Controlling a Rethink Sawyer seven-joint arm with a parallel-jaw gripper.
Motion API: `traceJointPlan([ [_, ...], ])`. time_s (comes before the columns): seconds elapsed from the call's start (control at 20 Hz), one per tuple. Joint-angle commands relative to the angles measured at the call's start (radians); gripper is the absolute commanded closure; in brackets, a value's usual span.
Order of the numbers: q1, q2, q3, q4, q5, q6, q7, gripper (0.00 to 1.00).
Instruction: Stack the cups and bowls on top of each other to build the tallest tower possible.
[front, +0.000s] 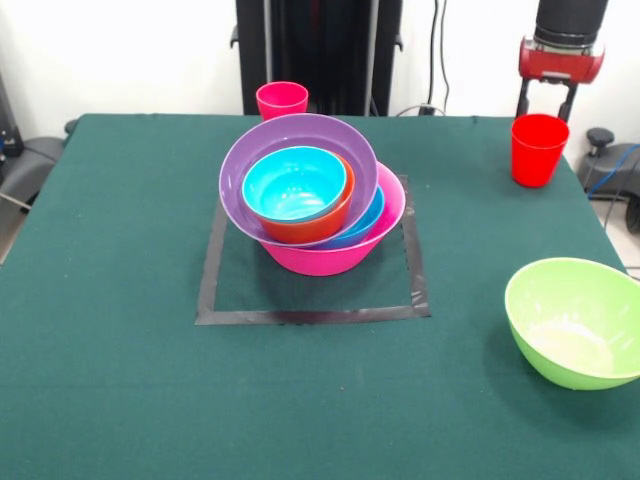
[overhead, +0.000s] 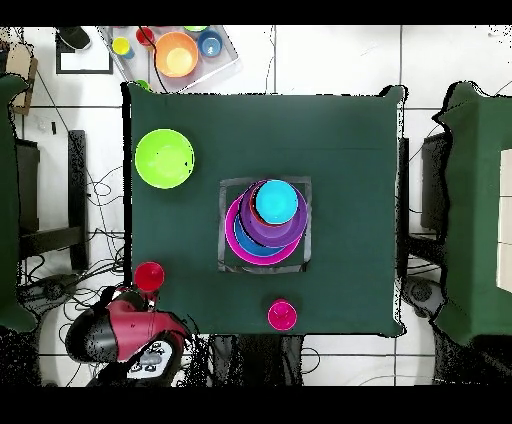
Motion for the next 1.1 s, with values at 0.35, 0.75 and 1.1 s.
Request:
traceJointPlan([
  [0.35,-0.005,-0.062,-0.005,-0.066,0.044,0.206,0.157,0.00],
  [0.75,-0.040,-0.135,-0.014,-0.062,0.015,0.301,0.135,0.00],
  [1.1,-0.099,-0.097,0.007,-0.048,-0.026,0.226,0.102,0.00],
])
